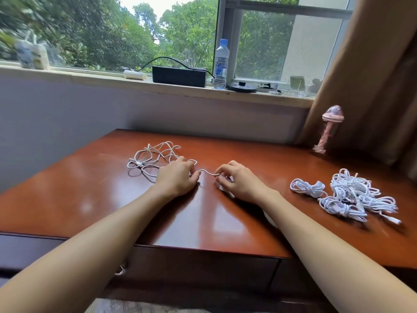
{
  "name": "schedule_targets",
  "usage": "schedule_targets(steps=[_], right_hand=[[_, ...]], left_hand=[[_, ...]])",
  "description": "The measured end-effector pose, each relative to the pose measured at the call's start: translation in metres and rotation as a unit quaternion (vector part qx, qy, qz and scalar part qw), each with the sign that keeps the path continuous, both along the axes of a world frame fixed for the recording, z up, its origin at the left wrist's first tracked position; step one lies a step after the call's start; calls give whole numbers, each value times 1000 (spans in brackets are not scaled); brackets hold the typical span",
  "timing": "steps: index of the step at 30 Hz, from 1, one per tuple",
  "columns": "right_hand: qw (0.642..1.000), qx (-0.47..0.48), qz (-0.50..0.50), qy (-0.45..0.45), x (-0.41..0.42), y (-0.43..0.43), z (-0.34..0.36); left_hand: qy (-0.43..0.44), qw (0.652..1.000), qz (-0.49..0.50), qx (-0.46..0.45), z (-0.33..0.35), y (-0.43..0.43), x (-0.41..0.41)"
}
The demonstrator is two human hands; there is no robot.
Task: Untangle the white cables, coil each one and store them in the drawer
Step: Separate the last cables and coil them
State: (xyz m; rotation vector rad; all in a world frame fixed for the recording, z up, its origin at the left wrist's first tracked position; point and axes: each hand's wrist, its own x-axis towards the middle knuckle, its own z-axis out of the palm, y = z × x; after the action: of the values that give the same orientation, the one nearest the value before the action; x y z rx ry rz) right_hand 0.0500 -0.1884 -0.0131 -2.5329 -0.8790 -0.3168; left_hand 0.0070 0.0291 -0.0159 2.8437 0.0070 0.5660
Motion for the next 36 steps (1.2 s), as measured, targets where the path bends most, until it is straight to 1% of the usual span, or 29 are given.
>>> schedule_targets(steps=[2,5,8,11,12,14,16,18,21,23,26,28,30,32,34,36], right_hand=[[1000,15,3,-2,5,10,-3],[999,39,7,-11,13,17,-6],[996,87,19,-26,13,17,-6],[984,151,38,-83,8,17,3],[980,170,39,-98,7,16,7],[975,189,26,-114,6,13,17],[975,191,6,-109,5,9,24],[975,201,-5,-96,5,5,26],[971,232,-12,-54,4,2,17],[963,270,-12,3,1,2,12],[917,386,17,98,-4,4,15],[887,435,17,157,-5,2,19],[859,460,27,222,-4,0,19],[829,483,47,277,-5,-1,19],[810,498,55,303,-6,-3,20],[810,496,58,307,-9,-4,21]], left_hand=[[-2,1000,12,8,1,6,4],[-25,998,23,55,-3,11,11],[-56,996,-16,61,-4,3,13],[-73,994,-66,38,4,-14,13],[-81,994,-75,22,7,-21,13],[-102,989,-93,-45,14,-34,10],[-137,978,-107,-116,18,-45,9],[-175,965,-113,-157,21,-52,10],[-221,956,-107,-159,23,-56,15],[-269,949,-93,-139,20,-54,19],[-330,935,-73,-107,10,-59,19],[-357,925,-65,-113,13,-64,13],[-363,924,-68,-100,17,-63,10],[-352,924,-105,-108,15,-57,9],[-322,919,-146,-174,9,-55,6],[-290,915,-161,-229,7,-57,2]])
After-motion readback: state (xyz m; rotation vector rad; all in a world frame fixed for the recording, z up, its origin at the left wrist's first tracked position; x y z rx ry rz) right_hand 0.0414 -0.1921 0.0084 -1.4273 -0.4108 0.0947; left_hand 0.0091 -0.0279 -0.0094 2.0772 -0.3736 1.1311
